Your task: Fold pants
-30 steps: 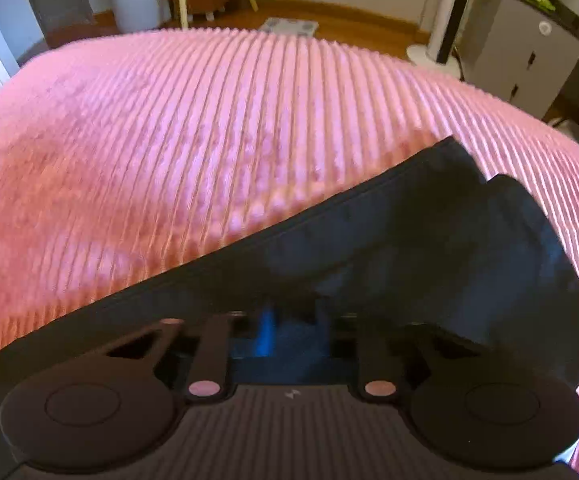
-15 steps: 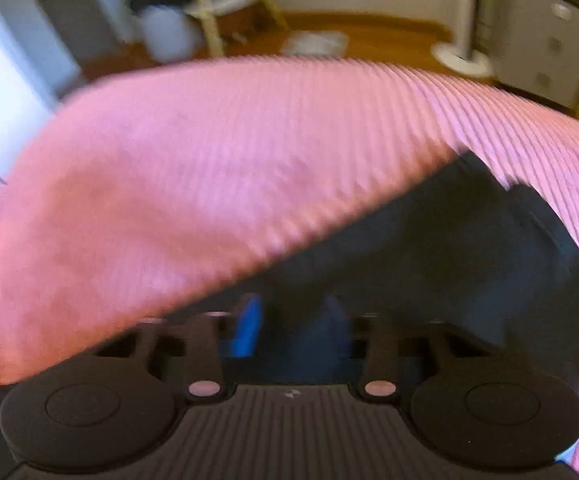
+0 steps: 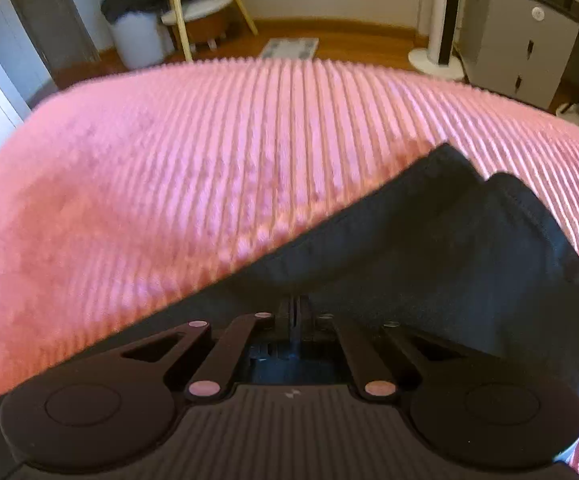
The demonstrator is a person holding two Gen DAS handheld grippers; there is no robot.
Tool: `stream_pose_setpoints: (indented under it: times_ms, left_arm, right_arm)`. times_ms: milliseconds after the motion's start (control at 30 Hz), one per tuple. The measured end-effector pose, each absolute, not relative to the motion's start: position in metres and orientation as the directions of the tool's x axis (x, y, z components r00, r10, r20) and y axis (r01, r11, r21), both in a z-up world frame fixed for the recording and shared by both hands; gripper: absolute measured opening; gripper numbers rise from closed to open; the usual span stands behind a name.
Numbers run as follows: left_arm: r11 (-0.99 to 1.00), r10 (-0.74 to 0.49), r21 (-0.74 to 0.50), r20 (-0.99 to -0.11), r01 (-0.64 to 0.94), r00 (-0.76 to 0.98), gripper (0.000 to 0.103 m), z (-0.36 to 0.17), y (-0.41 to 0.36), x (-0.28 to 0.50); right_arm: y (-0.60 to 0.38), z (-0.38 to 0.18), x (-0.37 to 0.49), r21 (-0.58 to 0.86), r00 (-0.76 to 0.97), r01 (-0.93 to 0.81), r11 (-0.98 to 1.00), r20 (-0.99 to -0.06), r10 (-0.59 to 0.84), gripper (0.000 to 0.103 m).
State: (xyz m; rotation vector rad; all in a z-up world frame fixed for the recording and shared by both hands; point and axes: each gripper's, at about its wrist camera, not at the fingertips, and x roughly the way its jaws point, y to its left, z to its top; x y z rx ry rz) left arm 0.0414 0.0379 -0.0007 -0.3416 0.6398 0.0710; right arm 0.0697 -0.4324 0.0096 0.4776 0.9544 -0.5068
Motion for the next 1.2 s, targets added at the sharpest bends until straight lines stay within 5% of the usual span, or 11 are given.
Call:
stream_pose_setpoints:
  times_ms: [100,267,433,633,833,1100,1167,1200]
  left_arm:
    - [0.942,-0.040,-0.291,-0.587,-0.164,0.809,0.097,0.000,0.037,0.039]
    - [0.943,-0.040,-0.290,-0.588,-0.164,0.808,0.098,-0.001,0.037,0.038]
    - [0.948,-0.049,-0.280,-0.591,-0.148,0.805,0.100,-0.001,0.036,0.040]
    - [0.948,-0.065,-0.285,-0.605,-0.140,0.793,0.100,-0.001,0.038,0.043]
    - [0.934,-0.060,-0.312,-0.618,-0.174,0.784,0.100,0.000,0.044,0.045]
    - [0.960,-0.080,-0.256,-0.641,-0.114,0.763,0.100,-0.003,0.028,0.048]
    - [0.967,-0.072,-0.232,-0.650,-0.107,0.757,0.100,-0.003,0.025,0.048]
    - [0.966,-0.066,-0.230,-0.651,-0.113,0.756,0.100,-0.003,0.025,0.048]
  right_arm:
    - [-0.425,0.029,0.069,0.184,0.627,0.529,0.828,-0.743,-0.235,0.000]
    - [-0.440,0.038,0.078,0.250,0.618,0.555,0.794,-0.762,-0.192,0.002]
    - [-0.459,0.030,0.039,0.197,0.611,0.534,0.822,-0.762,-0.214,0.053]
    - [-0.497,0.028,-0.018,0.058,0.576,0.621,0.781,-0.709,-0.406,0.072]
    - [-0.523,0.016,-0.054,0.062,0.499,0.687,0.724,-0.765,-0.407,0.073]
    - [-0.540,-0.024,-0.128,0.458,0.642,0.709,0.537,-0.734,-0.222,0.073]
    - [-0.541,-0.027,-0.128,0.529,0.689,0.682,0.505,-0.696,-0.202,0.065]
    - [-0.543,-0.029,-0.127,0.571,0.716,0.658,0.491,-0.676,-0.174,0.045]
